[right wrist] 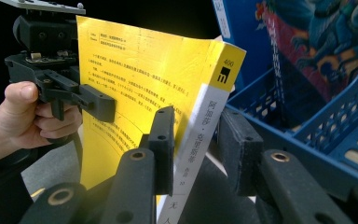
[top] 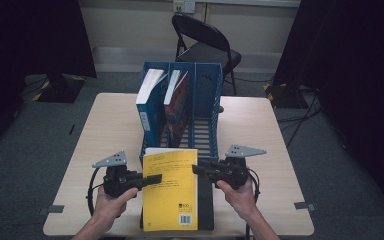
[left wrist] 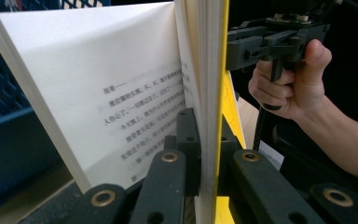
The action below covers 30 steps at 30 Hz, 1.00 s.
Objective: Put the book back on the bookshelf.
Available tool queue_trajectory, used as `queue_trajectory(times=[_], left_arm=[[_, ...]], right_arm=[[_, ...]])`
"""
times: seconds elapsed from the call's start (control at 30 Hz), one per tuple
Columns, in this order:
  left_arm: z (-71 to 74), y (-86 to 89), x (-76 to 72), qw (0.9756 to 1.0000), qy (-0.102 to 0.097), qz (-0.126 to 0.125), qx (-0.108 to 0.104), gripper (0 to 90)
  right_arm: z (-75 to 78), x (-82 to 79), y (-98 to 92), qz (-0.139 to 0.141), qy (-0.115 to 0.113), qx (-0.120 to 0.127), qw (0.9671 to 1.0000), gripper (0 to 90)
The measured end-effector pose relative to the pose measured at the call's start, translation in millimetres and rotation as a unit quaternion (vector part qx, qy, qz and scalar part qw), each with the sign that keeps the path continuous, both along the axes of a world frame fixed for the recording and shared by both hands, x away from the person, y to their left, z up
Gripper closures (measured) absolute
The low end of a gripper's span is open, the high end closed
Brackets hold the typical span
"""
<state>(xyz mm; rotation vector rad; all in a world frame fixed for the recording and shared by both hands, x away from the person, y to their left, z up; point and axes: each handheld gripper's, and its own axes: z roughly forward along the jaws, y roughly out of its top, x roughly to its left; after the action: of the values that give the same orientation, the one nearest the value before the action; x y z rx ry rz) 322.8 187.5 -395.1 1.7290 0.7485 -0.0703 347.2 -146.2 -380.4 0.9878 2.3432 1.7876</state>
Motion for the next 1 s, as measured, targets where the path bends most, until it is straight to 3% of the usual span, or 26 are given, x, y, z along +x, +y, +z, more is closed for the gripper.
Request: queue_trajectory(times=[0.2,0.3,0.53,0.67,0.8,0.9,1.0], left_arm=[[9.8,-0.3,3.7,0.9998,-0.014,0.009,-0.011,86.1],[17.6,-1.1,6.2,0.9994,-0.026,0.014,-0.017,86.3],[31.8,-7.5,9.7,0.9979,-0.057,0.022,-0.021,86.2],[35.7,-12.6,10.1,0.9969,-0.071,0.025,-0.024,86.2],[27.6,-13.6,8.3,0.9974,-0.067,0.022,-0.015,86.1],[24.6,-14.8,6.5,0.9975,-0.065,0.011,-0.023,85.8],[25.3,-20.2,1.7,0.9971,-0.073,-0.011,-0.018,85.2]], right_arm=[[13.7,0.4,0.7,-0.002,-0.020,-0.005,0.9998,69.6],[26.7,1.1,-3.0,-0.002,-0.039,0.007,0.9992,73.3],[36.2,0.2,-9.3,-0.008,-0.053,0.022,0.9983,75.8],[45.2,-1.5,-12.9,-0.016,-0.074,0.035,0.9965,76.7],[40.7,-4.3,-15.0,0.004,-0.073,0.025,0.9970,76.6],[36.9,-9.2,-16.4,0.009,-0.077,0.020,0.9968,76.1],[33.4,-11.3,-10.0,0.023,-0.075,-0.003,0.9969,73.2]])
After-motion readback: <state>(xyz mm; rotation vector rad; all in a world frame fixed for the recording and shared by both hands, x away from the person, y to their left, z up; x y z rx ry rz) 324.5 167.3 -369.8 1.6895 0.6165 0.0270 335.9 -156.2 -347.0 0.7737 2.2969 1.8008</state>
